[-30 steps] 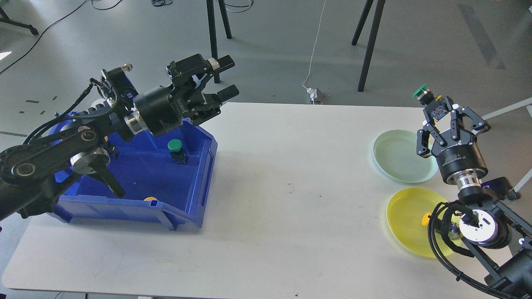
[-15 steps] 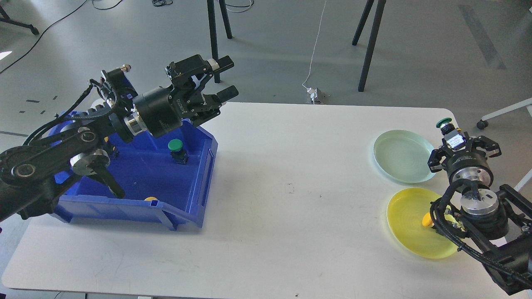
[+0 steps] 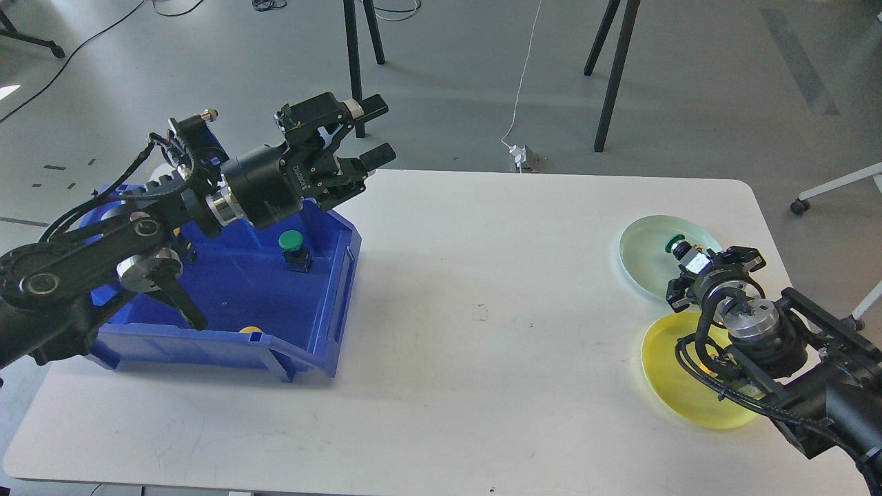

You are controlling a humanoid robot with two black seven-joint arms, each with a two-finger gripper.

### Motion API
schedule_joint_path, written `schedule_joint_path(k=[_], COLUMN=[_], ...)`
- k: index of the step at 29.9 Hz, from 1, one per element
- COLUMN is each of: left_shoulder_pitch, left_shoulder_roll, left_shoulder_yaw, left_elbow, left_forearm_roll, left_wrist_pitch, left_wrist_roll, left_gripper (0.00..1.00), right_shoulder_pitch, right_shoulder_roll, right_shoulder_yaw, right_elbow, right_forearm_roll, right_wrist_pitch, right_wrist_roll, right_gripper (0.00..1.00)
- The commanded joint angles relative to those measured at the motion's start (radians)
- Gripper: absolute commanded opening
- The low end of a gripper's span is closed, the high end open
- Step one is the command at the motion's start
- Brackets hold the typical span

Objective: Pass button and place on color plate

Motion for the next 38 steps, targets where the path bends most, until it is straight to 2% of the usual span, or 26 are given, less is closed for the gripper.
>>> schedule_joint_path(k=[1, 4, 7, 8, 12, 15, 17, 21, 25, 28, 30, 38], left_shoulder_pitch=[0.0, 0.0, 0.0, 0.0, 0.002, 0.0, 0.0, -0.002, 0.011, 0.034, 0.035, 0.052], left_shoulder_roll=[0.0, 0.0, 0.0, 0.0, 0.0, 0.008, 0.017, 0.051, 0.086, 0.084, 0.072, 0.055], left_shoulder_yaw=[0.0, 0.0, 0.0, 0.0, 0.0, -0.002, 0.0, -0.003, -0.052, -0.089, -0.092, -0.097], left_elbow=[0.0, 0.0, 0.0, 0.0, 0.0, 0.0, 0.002, 0.072, 0.126, 0.216, 0.268, 0.275], left_forearm_roll=[0.0, 0.0, 0.0, -0.001, -0.001, -0.003, -0.001, -0.005, -0.062, -0.216, -0.291, -0.319], left_wrist_pitch=[0.0, 0.0, 0.0, 0.0, 0.0, 0.0, 0.0, 0.0, 0.0, 0.0, 0.0, 0.0], left_wrist_roll=[0.0, 0.0, 0.0, 0.0, 0.0, 0.0, 0.0, 0.0, 0.0, 0.0, 0.0, 0.0], left_gripper=[0.8, 0.8, 0.8, 0.8, 0.81, 0.82, 0.83, 0.84, 0.86, 0.87, 0.87, 0.87], right_shoulder_pitch=[0.008, 0.01, 0.01, 0.008, 0.008, 0.002, 0.005, 0.002, 0.002, 0.008, 0.01, 0.011], right_shoulder_roll=[0.012, 0.012, 0.01, 0.003, -0.033, -0.141, -0.186, -0.253, -0.303, -0.306, -0.295, -0.264], right_shoulder_yaw=[0.002, 0.003, 0.006, 0.011, 0.007, -0.015, -0.052, -0.061, -0.053, -0.041, -0.029, 0.055], right_elbow=[-0.001, 0.003, 0.015, 0.022, 0.087, 0.195, 0.246, 0.26, 0.256, 0.24, 0.239, 0.24], right_forearm_roll=[0.0, 0.0, 0.0, 0.0, -0.005, -0.066, -0.162, -0.316, -0.332, -0.33, -0.324, -0.318], right_wrist_pitch=[-0.001, -0.001, 0.002, 0.003, 0.046, 0.155, 0.28, 0.64, 0.883, 0.886, 0.886, 0.886], right_wrist_roll=[-0.005, -0.005, -0.005, -0.005, -0.008, -0.02, -0.031, -0.025, -0.01, 0.021, 0.023, 0.023], right_gripper=[0.52, 0.69, 0.92, 0.94, 0.96, 0.96, 0.96, 0.96, 0.96, 0.96, 0.99, 0.99])
